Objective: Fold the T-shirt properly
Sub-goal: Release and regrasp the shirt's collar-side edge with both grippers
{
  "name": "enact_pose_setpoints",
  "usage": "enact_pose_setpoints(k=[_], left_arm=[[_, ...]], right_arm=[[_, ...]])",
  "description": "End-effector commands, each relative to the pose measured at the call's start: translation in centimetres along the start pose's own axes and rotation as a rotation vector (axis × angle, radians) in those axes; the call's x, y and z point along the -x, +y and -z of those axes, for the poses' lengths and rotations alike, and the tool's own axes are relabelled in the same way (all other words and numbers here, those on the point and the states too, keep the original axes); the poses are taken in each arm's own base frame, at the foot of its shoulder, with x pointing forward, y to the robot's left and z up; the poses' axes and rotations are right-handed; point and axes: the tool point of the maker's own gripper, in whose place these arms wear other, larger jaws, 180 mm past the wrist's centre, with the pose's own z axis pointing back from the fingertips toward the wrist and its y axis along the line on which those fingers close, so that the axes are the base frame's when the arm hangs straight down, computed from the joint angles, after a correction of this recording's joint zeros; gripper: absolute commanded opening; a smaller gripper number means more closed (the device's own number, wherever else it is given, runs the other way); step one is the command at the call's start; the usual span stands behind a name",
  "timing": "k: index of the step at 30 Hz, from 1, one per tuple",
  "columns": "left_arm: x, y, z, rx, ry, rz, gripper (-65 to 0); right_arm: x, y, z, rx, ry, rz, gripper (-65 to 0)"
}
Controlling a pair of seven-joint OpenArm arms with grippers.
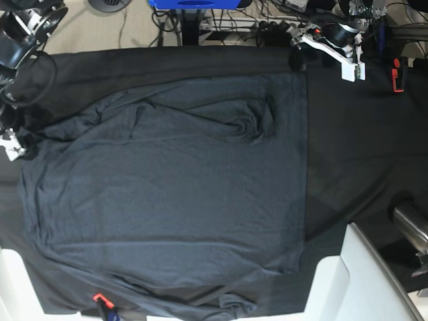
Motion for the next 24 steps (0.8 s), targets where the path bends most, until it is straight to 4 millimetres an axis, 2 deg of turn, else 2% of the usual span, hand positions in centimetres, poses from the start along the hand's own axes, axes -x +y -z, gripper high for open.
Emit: enact_pose_setpoints(k=[1,4,9,15,17,19,22,23,24], left_arm=[[-0.5,0.0,-0.3,0.005,-0.019,0.002,-9.9],[-0.5,0.0,-0.3,0.005,-0.017,0.001,-9.2],[-0.5,-0.2,-0.2,0.008,-0.021,-0.010,-9.2],[1.2,0.7,0.0,-0.020,0.013,-0.044,-9.4],[1.9,0.8,0.1,-0.012,0.027,-0.071,-9.4],[2.3,0.5,0.1,0.039,0.034,-0.123,-9.4],[1.9,1.0,-0.2,0.094,0.002,-0.193,-8.7],[1.7,1.3,-0.3,0.098,-0.006,-0.193,-8.6],[1.6,1.8,-0.5,0.092,-0.012,-0.194,-8.6]], right_arm=[[2.1,0.1,0.3,0.006,0.086,0.000,-14.3],[2.6,1.7,0.7,-0.008,0.113,-0.090,-19.7],[3.1,4.4,0.7,-0.047,0.099,-0.166,-20.7],[3.3,4.4,0.8,-0.047,0.102,-0.160,-21.2],[3.4,4.3,0.8,-0.045,0.104,-0.159,-23.1],[3.4,4.2,0.8,-0.044,0.105,-0.159,-34.5],[3.5,4.2,0.8,-0.043,0.110,-0.159,-61.1],[3.6,4.2,0.8,-0.044,0.112,-0.159,-65.0],[3.7,4.2,0.8,-0.043,0.115,-0.159,-64.2]])
